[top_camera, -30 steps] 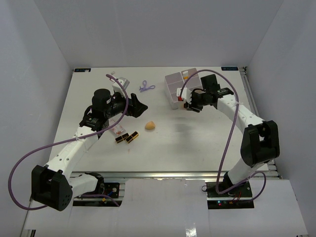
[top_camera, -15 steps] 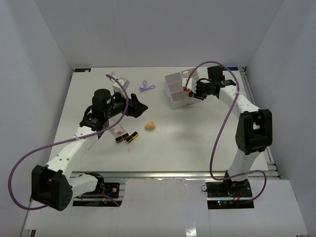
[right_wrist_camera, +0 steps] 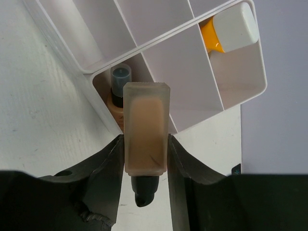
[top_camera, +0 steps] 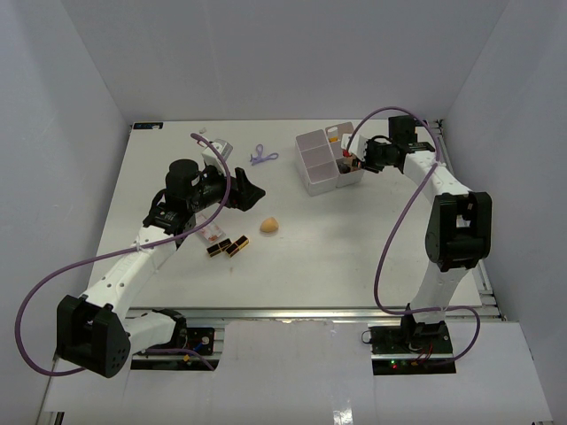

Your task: Organize the makeup

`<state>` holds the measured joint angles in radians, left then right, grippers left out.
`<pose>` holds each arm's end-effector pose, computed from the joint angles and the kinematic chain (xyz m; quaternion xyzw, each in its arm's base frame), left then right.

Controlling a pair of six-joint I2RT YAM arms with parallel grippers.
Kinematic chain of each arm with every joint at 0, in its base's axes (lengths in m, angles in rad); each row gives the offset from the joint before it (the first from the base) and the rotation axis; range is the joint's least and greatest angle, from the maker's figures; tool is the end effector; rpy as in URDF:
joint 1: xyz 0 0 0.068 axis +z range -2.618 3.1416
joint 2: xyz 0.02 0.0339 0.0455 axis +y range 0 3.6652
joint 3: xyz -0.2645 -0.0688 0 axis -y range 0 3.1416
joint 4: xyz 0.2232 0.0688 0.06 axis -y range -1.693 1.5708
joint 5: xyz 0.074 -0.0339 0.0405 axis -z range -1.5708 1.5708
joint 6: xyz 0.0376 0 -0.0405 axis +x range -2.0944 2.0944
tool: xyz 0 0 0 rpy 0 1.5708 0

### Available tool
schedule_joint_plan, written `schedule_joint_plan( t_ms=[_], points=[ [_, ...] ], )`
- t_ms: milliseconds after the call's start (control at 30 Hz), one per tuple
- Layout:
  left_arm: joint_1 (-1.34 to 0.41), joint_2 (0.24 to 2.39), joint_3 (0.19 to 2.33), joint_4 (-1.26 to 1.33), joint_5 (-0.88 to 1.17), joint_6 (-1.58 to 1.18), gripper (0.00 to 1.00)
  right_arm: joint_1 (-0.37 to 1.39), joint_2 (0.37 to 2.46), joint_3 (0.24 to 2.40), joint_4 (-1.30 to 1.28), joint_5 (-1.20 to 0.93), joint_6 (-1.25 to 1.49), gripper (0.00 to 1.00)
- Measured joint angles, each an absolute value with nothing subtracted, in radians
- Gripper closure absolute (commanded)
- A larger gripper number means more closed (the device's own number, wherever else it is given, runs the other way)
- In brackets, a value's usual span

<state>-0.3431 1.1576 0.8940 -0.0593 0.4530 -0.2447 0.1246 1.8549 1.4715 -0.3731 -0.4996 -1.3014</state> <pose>0.2272 -0.0986 0.3213 0.1699 0.7834 -0.3394 0.4921 0.3960 0.0678 0.2661 -0.6560 0.6090 -0.0241 0.4452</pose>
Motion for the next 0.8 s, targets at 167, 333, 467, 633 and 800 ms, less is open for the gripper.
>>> schedule_joint_plan(
  t_ms=[167, 333, 467, 633, 800],
  points=[
    [-0.343, 1.158, 0.894, -0.059, 0.453, -0.245, 0.08, 0.126, 1.855, 1.472, -0.352, -0.462, -1.327, 0.77],
    [-0.343, 1.171, 0.894, -0.059, 0.453, -0.245, 0.08, 0.127, 1.855, 1.471, -0.34, -0.421, -1.375, 0.75],
    [-0.343, 1.176, 0.892, -0.06, 0.453, -0.245, 0.08, 0.131, 1.855, 1.462, -0.338, -0.396, -1.413, 0.74],
    [-0.343, 1.176, 0.892, -0.059, 0.453, -0.245, 0.08, 0.139, 1.855, 1.456, -0.339, -0.369, -1.447, 0.73],
    [-0.343, 1.176, 0.892, -0.059, 0.453, -0.245, 0.08, 0.155, 1.855, 1.456, -0.339, -0.346, -1.468, 0.7]
  ],
)
